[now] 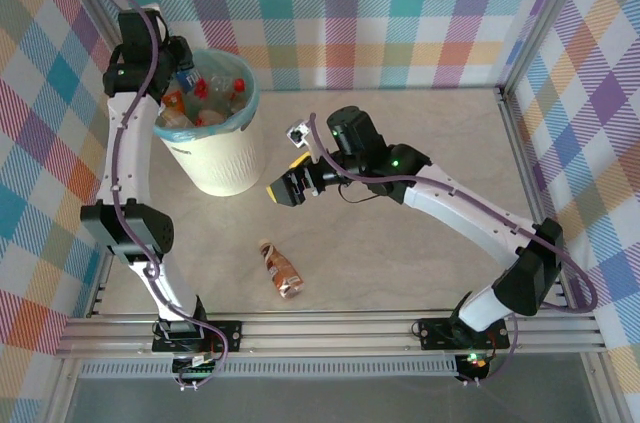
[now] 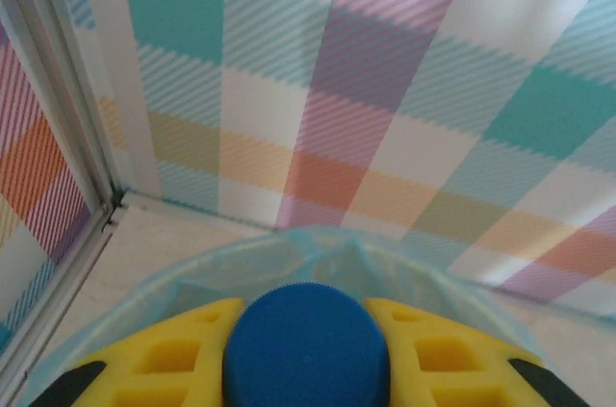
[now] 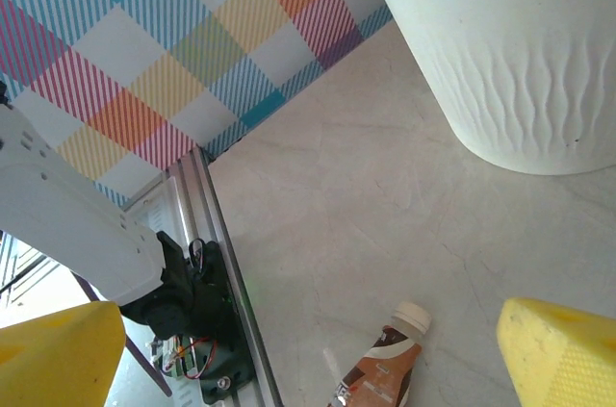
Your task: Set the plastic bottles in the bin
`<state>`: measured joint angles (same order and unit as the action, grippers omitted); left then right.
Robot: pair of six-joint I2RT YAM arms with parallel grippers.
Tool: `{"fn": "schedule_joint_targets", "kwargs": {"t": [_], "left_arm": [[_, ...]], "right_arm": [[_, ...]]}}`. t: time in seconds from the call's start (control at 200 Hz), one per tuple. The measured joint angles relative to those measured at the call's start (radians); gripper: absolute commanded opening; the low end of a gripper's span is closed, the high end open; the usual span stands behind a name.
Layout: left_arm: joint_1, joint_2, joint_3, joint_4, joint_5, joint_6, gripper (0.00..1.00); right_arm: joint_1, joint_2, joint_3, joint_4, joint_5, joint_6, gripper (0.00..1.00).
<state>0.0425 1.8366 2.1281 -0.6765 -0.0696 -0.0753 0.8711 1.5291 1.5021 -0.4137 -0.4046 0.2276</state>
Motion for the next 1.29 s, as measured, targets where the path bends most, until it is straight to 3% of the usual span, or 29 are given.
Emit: {"fn": "schedule_joint_targets", "kwargs": {"t": [0.07,0.265,0.55,0.81,0.995,1.2,1.295], "left_arm": [[0.0,0.013,-0.007,-0.004,0.005,0.02,0.6],[0.0,0.014,-0.01,-0.002,0.025,0.024,0.61],[0.0,0.016,-0.009,-0.006,0.028,0.034,0.37],[0.0,0.122,0.137,-0.066,-0.012,0.035,0.35],[0.002,0.222,0.34,-0.09,-0.029,-0.006,0.22],[0.008,0.299,0.423,-0.117,-0.021,-0.053,0.19],[0.009,0.334,0.423,-0.143,-0.001,-0.064,0.08]], "right_arm": [[0.0,0.0,0.005,-0.008,-0.001,-0.001,0.99],[0.002,0.001,0.01,-0.015,-0.003,-0.003,0.99],[0.01,0.002,0.011,-0.022,-0.009,-0.003,0.98],[0.016,0.039,0.03,-0.031,-0.027,-0.003,0.97],[0.026,0.075,0.052,-0.046,-0.04,-0.003,0.97],[0.03,0.094,0.06,-0.058,-0.057,-0.003,0.96],[0.032,0.106,0.063,-0.069,-0.064,-0.003,0.95]]}}
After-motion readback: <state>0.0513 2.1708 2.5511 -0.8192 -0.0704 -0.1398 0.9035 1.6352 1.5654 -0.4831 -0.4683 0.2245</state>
